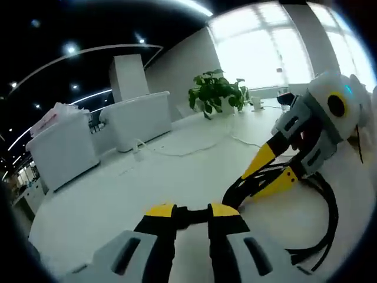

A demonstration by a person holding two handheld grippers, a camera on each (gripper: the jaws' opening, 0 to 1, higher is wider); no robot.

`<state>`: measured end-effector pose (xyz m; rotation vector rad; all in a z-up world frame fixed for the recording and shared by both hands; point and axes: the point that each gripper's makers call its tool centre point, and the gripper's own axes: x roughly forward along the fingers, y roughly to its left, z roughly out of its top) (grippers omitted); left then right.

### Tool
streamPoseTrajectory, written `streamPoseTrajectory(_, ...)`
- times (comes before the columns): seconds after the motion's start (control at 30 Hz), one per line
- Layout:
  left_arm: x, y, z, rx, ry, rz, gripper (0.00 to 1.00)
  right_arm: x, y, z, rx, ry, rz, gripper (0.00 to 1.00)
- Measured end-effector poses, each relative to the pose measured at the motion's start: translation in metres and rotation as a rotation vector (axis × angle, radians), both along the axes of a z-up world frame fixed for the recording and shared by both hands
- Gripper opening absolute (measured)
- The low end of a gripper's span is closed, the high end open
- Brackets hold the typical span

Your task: Coil the Type-C to USB data cable on the desktop and secure it with Velcro straps.

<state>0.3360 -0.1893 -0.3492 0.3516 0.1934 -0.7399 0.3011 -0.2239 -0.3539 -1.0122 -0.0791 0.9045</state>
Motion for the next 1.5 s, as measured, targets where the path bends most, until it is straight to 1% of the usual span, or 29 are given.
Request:
streamPoseTrajectory(0.07, 0.0, 0.0, 0.0, 0.006, -0.003, 0.0, 0.21, -0.002, 0.005, 0.001, 0.008, 0.005, 0.026, 0.1)
streamPoseTrajectory(0.13, 0.0, 0.001, 0.001, 0.012, -0.006, 0.002, 0.21, -0.002, 0.006, 0.003, 0.004, 0.001, 0.031, 0.1)
streamPoseTrajectory(0.17, 0.0, 0.002, 0.001, 0.016, -0.007, 0.004, 0.21, -0.003, 0.006, 0.003, -0.012, -0.004, 0.043, 0.1)
streamPoseTrajectory(0.2, 0.001, 0.003, 0.001, 0.017, -0.006, 0.006, 0.21, -0.006, 0.005, 0.003, -0.037, -0.015, 0.063, 0.06)
streamPoseTrajectory(0.23, 0.001, 0.004, 0.0, 0.015, -0.004, 0.007, 0.21, -0.008, 0.004, 0.001, -0.056, -0.022, 0.079, 0.05)
streamPoseTrajectory(0.27, 0.001, 0.004, 0.0, 0.008, 0.002, 0.006, 0.21, -0.007, 0.002, 0.0, -0.058, -0.024, 0.075, 0.06)
streamPoseTrajectory(0.33, 0.001, 0.002, 0.0, -0.002, 0.009, 0.002, 0.21, -0.004, -0.001, 0.0, -0.036, -0.012, 0.044, 0.06)
streamPoseTrajectory(0.4, 0.001, 0.001, 0.0, 0.006, 0.004, 0.001, 0.21, -0.004, 0.001, 0.002, -0.01, -0.004, 0.05, 0.05)
streamPoseTrajectory(0.47, 0.002, 0.001, 0.0, 0.016, -0.002, 0.001, 0.21, -0.004, 0.002, 0.005, -0.001, -0.012, 0.056, 0.02)
streamPoseTrajectory(0.6, 0.003, 0.004, 0.0, 0.022, -0.002, 0.014, 0.21, -0.007, 0.006, 0.01, -0.01, 0.014, 0.072, 0.02)
streamPoseTrajectory(0.63, 0.005, 0.007, 0.0, 0.033, -0.007, 0.022, 0.21, -0.009, 0.008, 0.011, 0.003, 0.037, 0.077, 0.01)
streamPoseTrajectory(0.73, 0.006, 0.011, 0.0, 0.055, -0.017, 0.035, 0.21, -0.01, 0.01, 0.018, -0.001, 0.044, 0.086, 0.01)
streamPoseTrajectory(0.83, 0.004, 0.012, 0.0, 0.07, -0.015, 0.035, 0.2, -0.007, 0.016, 0.026, -0.004, 0.028, 0.093, 0.01)
streamPoseTrajectory(0.93, 0.001, 0.009, -0.003, 0.09, -0.007, 0.017, 0.19, -0.003, 0.026, 0.03, -0.001, 0.059, 0.112, 0.01)
streamPoseTrajectory(1.03, 0.002, 0.006, -0.004, 0.129, -0.025, 0.009, 0.18, 0.013, 0.035, 0.03, -0.022, 0.071, 0.108, 0.01)
streamPoseTrajectory(1.1, 0.002, 0.007, -0.004, 0.142, -0.032, 0.008, 0.18, 0.022, 0.038, 0.027, -0.024, 0.115, 0.098, 0.01)
streamPoseTrajectory(1.17, 0.002, 0.009, -0.004, 0.144, -0.031, 0.009, 0.18, 0.032, 0.042, 0.02, -0.009, 0.199, 0.076, 0.01)
streamPoseTrajectory(1.2, 0.002, 0.01, -0.004, 0.142, -0.029, 0.011, 0.18, 0.037, 0.045, 0.018, -0.003, 0.223, 0.074, 0.01)
streamPoseTrajectory(1.27, 0.003, 0.012, -0.005, 0.142, -0.025, 0.014, 0.18, 0.048, 0.046, 0.007, -0.047, 0.27, 0.054, 0.01)
streamPoseTrajectory(1.3, 0.003, 0.012, -0.007, 0.147, -0.023, 0.012, 0.18, 0.054, 0.045, 0.002, -0.072, 0.278, 0.037, 0.01)
streamPoseTrajectory(1.33, 0.003, 0.013, -0.008, 0.151, -0.024, 0.013, 0.18, 0.057, 0.046, -0.003, -0.089, 0.289, 0.038, 0.01)
streamPoseTrajectory(1.37, 0.003, 0.013, -0.008, 0.153, -0.024, 0.014, 0.17, 0.058, 0.045, -0.009, -0.114, 0.313, 0.024, 0.01)
streamPoseTrajectory(1.43, 0.003, 0.012, -0.008, 0.153, -0.024, 0.013, 0.17, 0.06, 0.049, -0.014, -0.117, 0.328, 0.024, 0.01)
streamPoseTrajectory(1.5, 0.003, 0.013, -0.008, 0.157, -0.026, 0.011, 0.17, 0.062, 0.052, -0.018, -0.151, 0.34, 0.024, 0.01)
